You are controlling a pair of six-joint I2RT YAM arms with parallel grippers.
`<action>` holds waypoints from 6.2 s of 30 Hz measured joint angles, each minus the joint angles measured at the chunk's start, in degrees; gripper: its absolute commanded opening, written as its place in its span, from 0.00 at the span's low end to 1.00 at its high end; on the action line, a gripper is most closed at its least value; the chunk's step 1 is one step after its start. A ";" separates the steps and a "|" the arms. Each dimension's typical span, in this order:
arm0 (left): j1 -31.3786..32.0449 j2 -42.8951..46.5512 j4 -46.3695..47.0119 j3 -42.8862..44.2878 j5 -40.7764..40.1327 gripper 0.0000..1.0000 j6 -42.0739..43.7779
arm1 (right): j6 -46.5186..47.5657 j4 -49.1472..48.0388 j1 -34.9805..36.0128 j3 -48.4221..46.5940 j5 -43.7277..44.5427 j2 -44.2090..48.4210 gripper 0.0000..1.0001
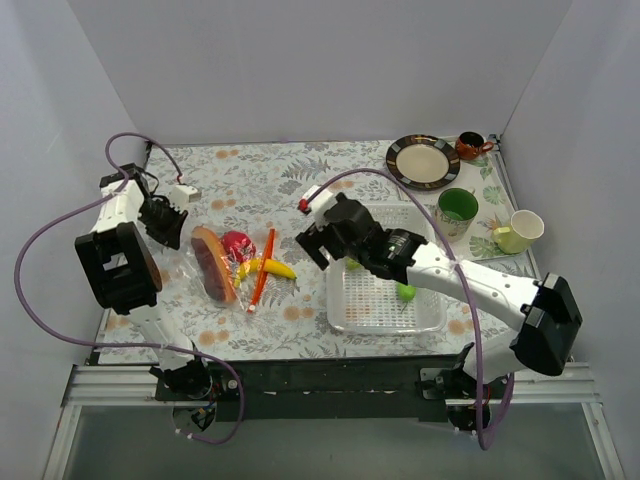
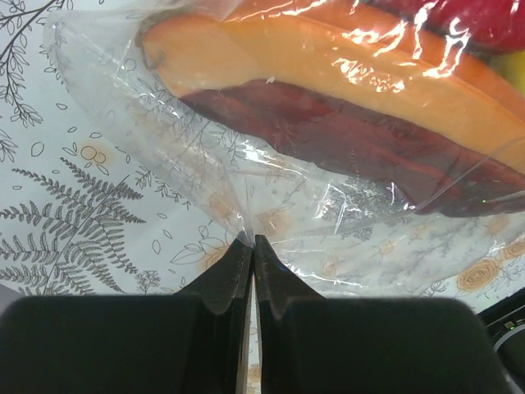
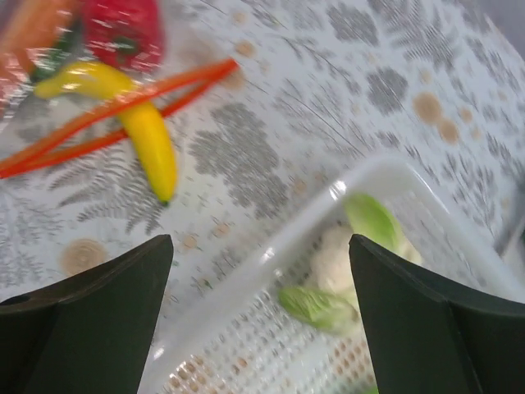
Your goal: Open the zip-top bag and remove the fake food
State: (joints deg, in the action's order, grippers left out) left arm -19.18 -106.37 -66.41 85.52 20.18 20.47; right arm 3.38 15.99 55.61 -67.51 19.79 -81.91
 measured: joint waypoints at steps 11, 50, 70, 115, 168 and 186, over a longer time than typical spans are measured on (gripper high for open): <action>2.82 -2.08 2.36 -1.46 -3.13 0.00 0.59 | 12.94 -10.10 2.78 -7.23 -19.91 -21.18 0.85; 5.81 -3.13 -6.03 11.04 6.10 0.00 -4.94 | -5.03 17.25 2.49 -14.21 -16.52 -15.45 0.01; 11.82 -2.51 -7.93 12.39 5.66 0.00 -7.91 | -19.56 28.15 -9.16 5.07 21.24 -0.09 0.98; 17.53 -0.26 11.47 -16.13 -15.06 0.00 -16.13 | -7.93 -10.12 6.88 -4.90 -7.48 -25.53 0.98; 17.35 -9.62 10.60 -7.02 -30.53 0.00 -8.72 | 3.82 -28.35 2.89 -6.23 -30.71 -35.10 0.98; 19.52 -9.09 9.86 -6.78 -29.64 0.00 -9.40 | -2.36 -38.21 1.77 -11.87 -35.65 -41.88 0.98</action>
State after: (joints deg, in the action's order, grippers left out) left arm 0.34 -115.46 -56.55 78.74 -9.45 11.07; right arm 1.02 -22.22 57.39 -79.37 -15.86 -123.79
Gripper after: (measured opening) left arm 0.009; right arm 0.983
